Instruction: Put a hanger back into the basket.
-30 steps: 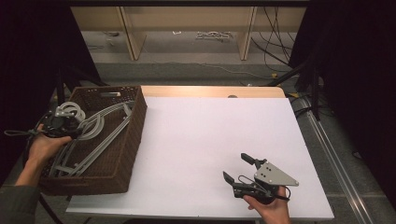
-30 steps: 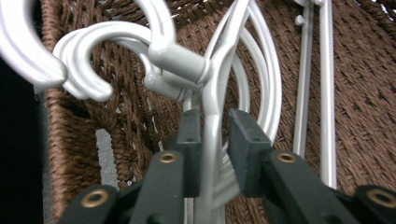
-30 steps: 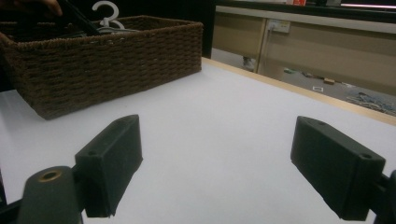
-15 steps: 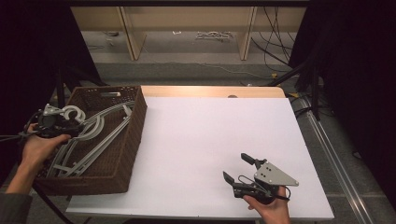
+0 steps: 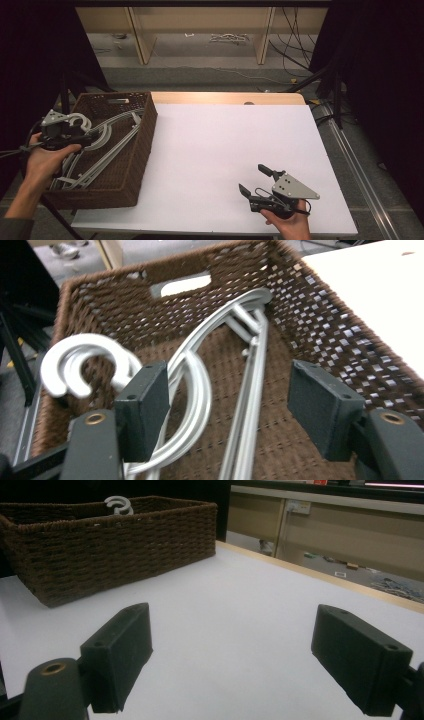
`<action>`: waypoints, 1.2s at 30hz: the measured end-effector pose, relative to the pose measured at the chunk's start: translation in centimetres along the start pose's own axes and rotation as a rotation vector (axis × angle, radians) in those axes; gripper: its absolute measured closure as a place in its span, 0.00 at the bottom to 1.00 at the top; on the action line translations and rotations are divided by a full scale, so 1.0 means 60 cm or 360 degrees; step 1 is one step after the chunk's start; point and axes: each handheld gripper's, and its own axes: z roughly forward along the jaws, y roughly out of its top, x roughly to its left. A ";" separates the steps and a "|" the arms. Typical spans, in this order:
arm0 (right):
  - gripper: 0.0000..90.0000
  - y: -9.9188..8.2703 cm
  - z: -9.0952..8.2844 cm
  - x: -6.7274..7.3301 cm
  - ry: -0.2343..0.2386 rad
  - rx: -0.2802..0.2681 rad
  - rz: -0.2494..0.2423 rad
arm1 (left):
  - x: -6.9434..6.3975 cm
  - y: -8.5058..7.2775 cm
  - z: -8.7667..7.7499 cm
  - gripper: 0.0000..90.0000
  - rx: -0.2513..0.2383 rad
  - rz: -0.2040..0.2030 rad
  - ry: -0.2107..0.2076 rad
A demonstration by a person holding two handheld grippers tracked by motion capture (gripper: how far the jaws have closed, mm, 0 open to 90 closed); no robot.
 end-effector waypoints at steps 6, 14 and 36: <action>0.19 0.000 0.000 0.000 -0.0001 -0.0003 0.0002 | -0.032 0.007 -0.015 0.33 -0.0082 -0.0013 -0.0067; 0.19 0.000 0.000 0.001 0.0001 -0.0004 0.0002 | -0.083 0.007 -0.024 0.29 -0.0158 0.0002 -0.0191; 0.19 0.001 -0.003 0.003 0.0011 0.0021 0.0015 | -0.225 -0.026 -0.028 0.28 -0.0303 0.0069 -0.0529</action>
